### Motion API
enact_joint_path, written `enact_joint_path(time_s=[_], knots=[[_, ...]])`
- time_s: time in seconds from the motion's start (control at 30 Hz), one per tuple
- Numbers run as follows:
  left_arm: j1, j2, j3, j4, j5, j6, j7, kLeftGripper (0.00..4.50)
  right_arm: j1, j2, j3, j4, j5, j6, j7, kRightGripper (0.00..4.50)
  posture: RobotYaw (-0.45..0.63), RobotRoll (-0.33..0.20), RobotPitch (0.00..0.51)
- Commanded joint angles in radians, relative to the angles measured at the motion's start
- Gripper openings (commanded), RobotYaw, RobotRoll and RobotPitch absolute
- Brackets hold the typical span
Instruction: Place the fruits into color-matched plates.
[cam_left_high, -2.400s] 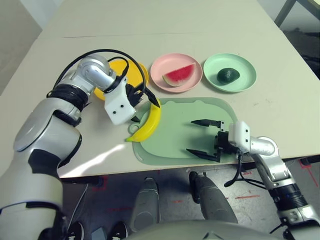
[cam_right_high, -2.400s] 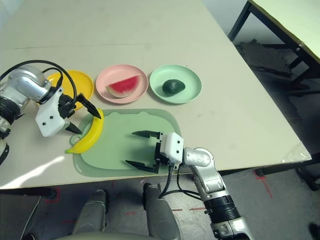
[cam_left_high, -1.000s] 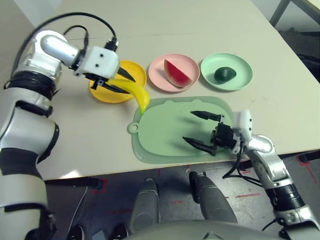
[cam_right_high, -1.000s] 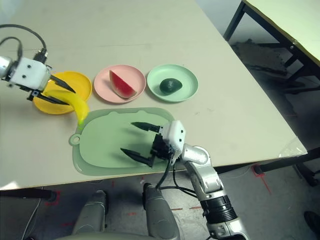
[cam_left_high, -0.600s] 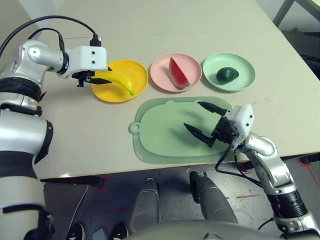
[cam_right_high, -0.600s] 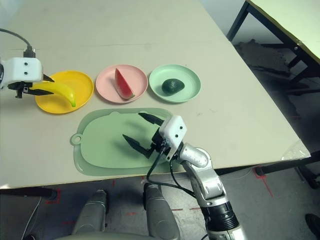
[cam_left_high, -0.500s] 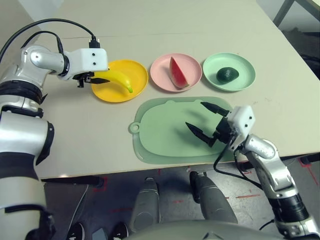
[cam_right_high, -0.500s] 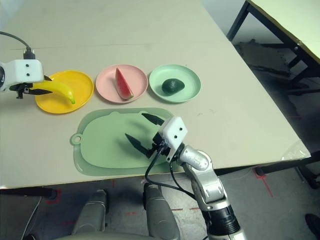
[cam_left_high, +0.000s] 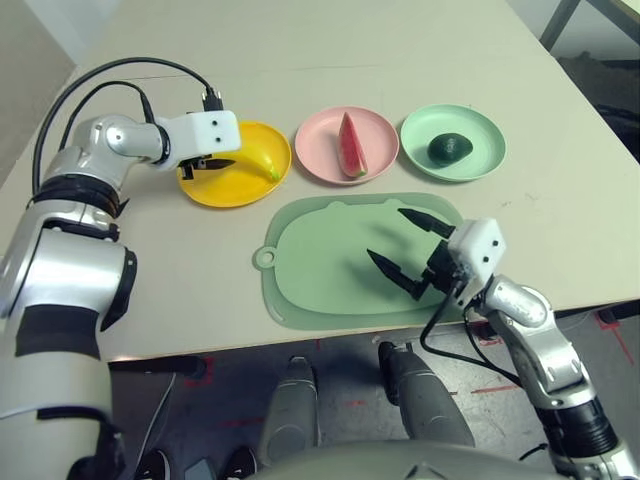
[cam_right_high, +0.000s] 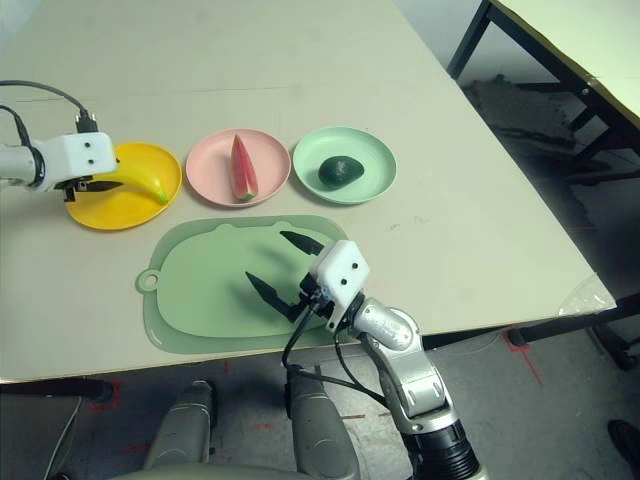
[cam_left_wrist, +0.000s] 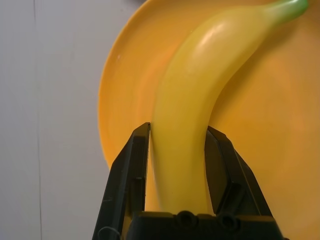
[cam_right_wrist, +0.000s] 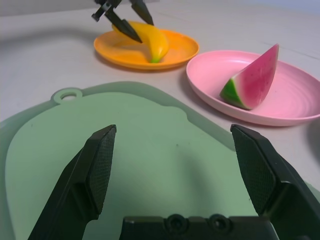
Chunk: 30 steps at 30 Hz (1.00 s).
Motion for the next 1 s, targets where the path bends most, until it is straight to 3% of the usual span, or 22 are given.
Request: enact_joint_path(time_s=[0.03, 0.2, 0.43, 0.63, 0.73, 0.87, 1.0], knots=[[0.022, -0.002, 0.018, 0.017, 0.023, 0.005, -0.001, 2.71, -0.008, 0.005, -0.006, 0.026, 0.010, 0.013, -0.003, 4.50, -0.14, 0.000, 0.225], [0.028, 0.007, 0.036, 0.016, 0.035, 0.006, -0.003, 4.38, -0.021, 0.009, -0.009, 0.050, 0.012, 0.008, 0.002, 4.50, -0.14, 0.000, 0.224], [0.046, 0.022, 0.096, 0.006, -0.002, -0.007, -0.018, 4.45, -0.041, 0.006, -0.052, 0.100, 0.031, 0.004, -0.002, 4.50, -0.12, 0.000, 0.226], [0.070, 0.006, 0.396, -0.056, -0.311, 0.125, -0.136, 4.45, -0.159, -0.089, -0.195, 0.195, 0.033, 0.001, -0.001, 4.50, -0.12, 0.000, 0.229], [0.125, 0.021, 0.553, -0.159, -0.470, 0.237, -0.145, 4.45, -0.306, -0.151, -0.291, 0.263, 0.041, 0.045, -0.058, 4.50, -0.11, 0.000, 0.228], [0.342, 0.016, 0.775, -0.446, -0.678, 0.448, -0.029, 4.45, -0.445, -0.234, -0.401, 0.467, 0.028, 0.028, -0.108, 4.50, -0.09, 0.000, 0.229], [0.601, -0.057, 0.956, -0.719, -0.817, 0.632, 0.169, 4.45, -0.480, -0.263, -0.479, 0.683, 0.041, -0.038, -0.118, 4.50, -0.03, 0.000, 0.236]])
